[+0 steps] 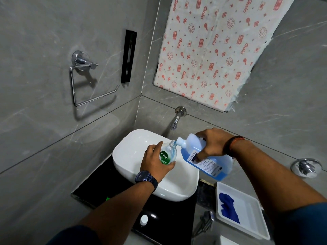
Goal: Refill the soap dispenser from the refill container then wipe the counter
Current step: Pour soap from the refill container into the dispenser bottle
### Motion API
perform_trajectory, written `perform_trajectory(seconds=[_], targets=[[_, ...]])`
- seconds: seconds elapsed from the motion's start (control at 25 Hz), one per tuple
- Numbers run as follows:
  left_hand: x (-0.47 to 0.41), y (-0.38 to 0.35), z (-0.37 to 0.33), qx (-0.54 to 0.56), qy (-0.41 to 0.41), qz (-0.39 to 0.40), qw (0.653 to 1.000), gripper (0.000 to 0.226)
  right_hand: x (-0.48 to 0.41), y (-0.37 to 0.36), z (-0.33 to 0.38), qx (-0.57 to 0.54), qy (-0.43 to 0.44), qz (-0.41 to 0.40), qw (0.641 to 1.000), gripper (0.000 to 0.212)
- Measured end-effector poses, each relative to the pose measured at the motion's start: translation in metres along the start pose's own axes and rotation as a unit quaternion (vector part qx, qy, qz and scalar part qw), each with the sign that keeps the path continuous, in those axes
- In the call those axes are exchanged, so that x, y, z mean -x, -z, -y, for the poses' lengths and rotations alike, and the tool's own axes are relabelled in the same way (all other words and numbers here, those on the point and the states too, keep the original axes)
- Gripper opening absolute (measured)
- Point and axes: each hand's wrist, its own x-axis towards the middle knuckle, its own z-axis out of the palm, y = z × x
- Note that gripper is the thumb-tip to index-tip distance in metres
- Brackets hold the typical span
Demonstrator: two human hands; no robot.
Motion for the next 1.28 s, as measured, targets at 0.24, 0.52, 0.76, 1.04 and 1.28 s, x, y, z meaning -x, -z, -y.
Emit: perform_trajectory(seconds=[0.24,0.52,0.76,1.04,1.28], targets=[[-0.0002,-0.0033,0.0002,0.0,0.002,0.002,1.0,0.085,-0.0019,-0.0012,-0.002,0.0,0.0,-0.001,1.0,0.081],[-0.0021,-0.0064,-0.0007,-0.004,-0.004,-0.002,1.0,0.084,-0.0036,-0.0029,-0.0059,-0.006,-0.007,0.005,1.0,0.087],[-0.0029,-0.0079,-0.0009,-0.008,-0.005,0.004,1.0,0.085,-0.0023,-0.0025,-0.0079,-0.011,-0.007,0.007,1.0,0.088],[-0.0027,-0.0082,-0.0031,0.0,-0.008,0.001,1.0,0.083,-0.0006,-0.0011,-0.0086,-0.005,-0.013,0.005,1.0,0.084],[-0.0018,-0.0068,-0.0027,0.003,-0.008,-0.001,1.0,0.084,0.0003,0.0007,-0.0064,-0.003,-0.014,0.008,1.0,0.087]])
